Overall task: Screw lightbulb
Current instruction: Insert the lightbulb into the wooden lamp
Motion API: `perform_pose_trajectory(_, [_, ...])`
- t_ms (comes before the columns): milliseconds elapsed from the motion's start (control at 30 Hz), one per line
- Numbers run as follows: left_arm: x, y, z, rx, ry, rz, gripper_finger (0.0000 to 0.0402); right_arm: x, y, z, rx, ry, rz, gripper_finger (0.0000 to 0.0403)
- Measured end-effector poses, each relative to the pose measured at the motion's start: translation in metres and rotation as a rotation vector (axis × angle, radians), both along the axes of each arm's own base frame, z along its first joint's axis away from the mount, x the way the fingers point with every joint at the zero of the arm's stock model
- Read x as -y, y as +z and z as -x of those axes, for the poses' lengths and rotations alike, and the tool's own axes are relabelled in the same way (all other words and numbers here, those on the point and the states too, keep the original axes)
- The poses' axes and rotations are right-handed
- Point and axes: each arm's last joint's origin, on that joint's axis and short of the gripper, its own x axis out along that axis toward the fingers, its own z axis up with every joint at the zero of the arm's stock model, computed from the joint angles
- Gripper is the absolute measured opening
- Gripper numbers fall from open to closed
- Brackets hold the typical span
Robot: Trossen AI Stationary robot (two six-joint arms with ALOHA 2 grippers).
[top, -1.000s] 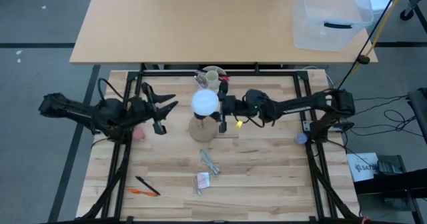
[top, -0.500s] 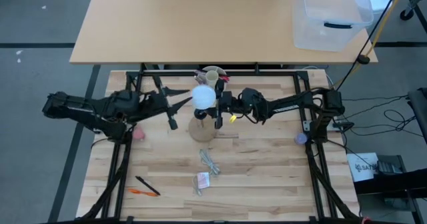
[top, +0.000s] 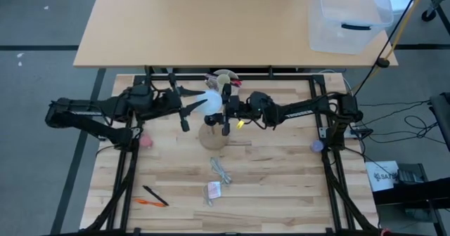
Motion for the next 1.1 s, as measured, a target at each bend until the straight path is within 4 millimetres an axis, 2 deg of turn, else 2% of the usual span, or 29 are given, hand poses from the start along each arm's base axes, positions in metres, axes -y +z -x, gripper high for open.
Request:
perform_pose_trajectory(367, [-0.002,-0.005,0.0,-0.058,0.007,0.001,0.0115,0.002,-0.014,-0.005,-0.046,-0.004,-0.006,0.0157])
perform_pose_trajectory(567, [-0.01,-0.008,0.001,-0.071,0.0,0.05,0.0115,0.003,-0.012,-0.005,-0.037,-0.007,-0.006,0.0157])
perform_pose_trajectory(1100, [-0.012,-0.027,-0.021,-0.165,-0.036,0.07,0.0115,0.003,-0.034,-0.014,-0.041,0.001,-0.022,0.0158])
